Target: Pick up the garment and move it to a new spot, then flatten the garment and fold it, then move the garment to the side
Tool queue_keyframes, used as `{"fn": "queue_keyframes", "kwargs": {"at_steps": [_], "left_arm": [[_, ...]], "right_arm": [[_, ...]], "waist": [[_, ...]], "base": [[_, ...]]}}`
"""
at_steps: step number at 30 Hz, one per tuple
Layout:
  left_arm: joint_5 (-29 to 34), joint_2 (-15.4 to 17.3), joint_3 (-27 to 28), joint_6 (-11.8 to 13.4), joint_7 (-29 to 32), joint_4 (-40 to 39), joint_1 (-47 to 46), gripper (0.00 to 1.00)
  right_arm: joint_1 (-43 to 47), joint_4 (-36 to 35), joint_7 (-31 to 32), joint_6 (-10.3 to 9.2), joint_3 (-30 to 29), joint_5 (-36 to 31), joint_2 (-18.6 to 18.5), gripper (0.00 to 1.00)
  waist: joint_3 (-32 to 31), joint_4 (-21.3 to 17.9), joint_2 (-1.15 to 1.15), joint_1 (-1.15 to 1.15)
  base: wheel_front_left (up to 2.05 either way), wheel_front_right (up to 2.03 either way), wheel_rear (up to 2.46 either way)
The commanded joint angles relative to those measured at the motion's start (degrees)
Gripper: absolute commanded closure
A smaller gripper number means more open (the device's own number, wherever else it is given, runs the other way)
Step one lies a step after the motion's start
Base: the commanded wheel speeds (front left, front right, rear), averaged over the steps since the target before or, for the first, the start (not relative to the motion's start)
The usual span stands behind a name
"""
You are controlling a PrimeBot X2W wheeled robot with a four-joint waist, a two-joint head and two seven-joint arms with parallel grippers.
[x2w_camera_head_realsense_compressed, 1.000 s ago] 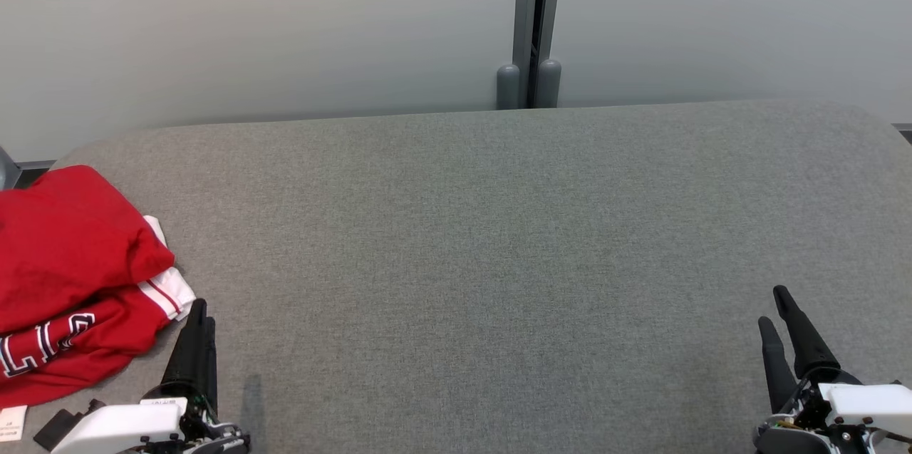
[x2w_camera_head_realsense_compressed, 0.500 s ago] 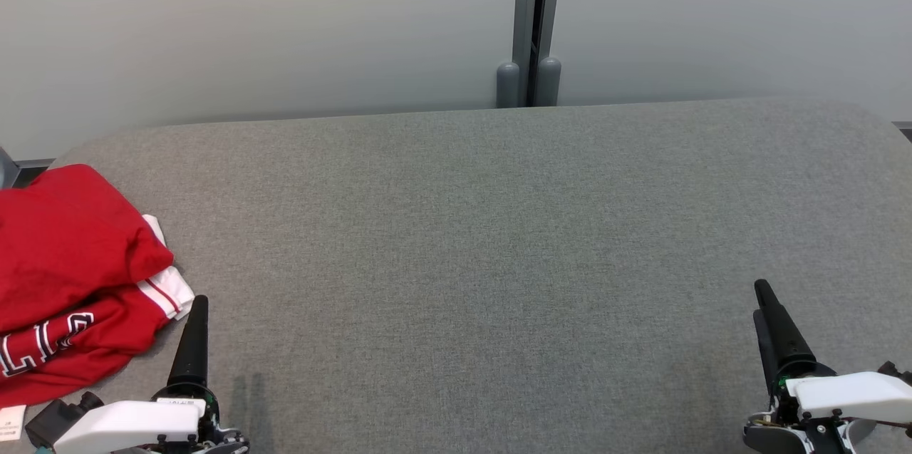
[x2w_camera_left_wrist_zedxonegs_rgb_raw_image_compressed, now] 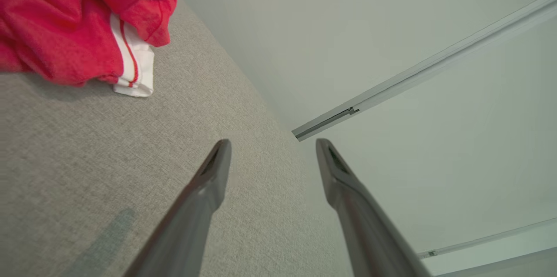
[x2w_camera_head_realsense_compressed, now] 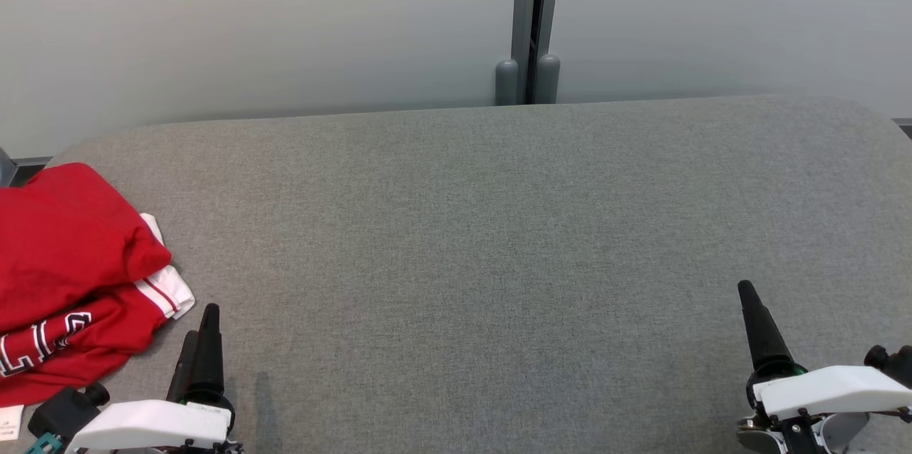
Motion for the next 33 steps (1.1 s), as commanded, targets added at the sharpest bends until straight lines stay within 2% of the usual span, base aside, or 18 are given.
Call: {"fn": "queue_keyframes", "kwargs": {"at_steps": [1, 15, 33], "left_arm": [[2.9, 0.6, -0.1, 0.3, -0.6, -0.3, -1.3, 0.00], [16.7, 1.6, -1.6, 2.8, -3.5, 1.6, -1.1, 0.00], [28.5, 2.6, -3.4, 4.6, -6.4, 2.8, -0.6, 0.00]], "right_arm": [[-1.6, -0.2, -0.8, 0.05, -0.1, -2.8, -0.3, 0.00], [-2.5, 1.7, -3.6, 0.07, 0.9, -15.8, -0.5, 0.00], [-3.5, 4.3, -6.6, 0.08, 2.1, -28.4, -0.7, 0.00]], "waist": [[0.1, 0.0, 0.00, 0.00], [0.4, -0.2, 0.00, 0.00], [1.1, -0.3, 0.00, 0.00]], "base": [[0.00, 0.00, 0.00], [0.00, 0.00, 0.00], [0.00, 0.00, 0.00]]}}
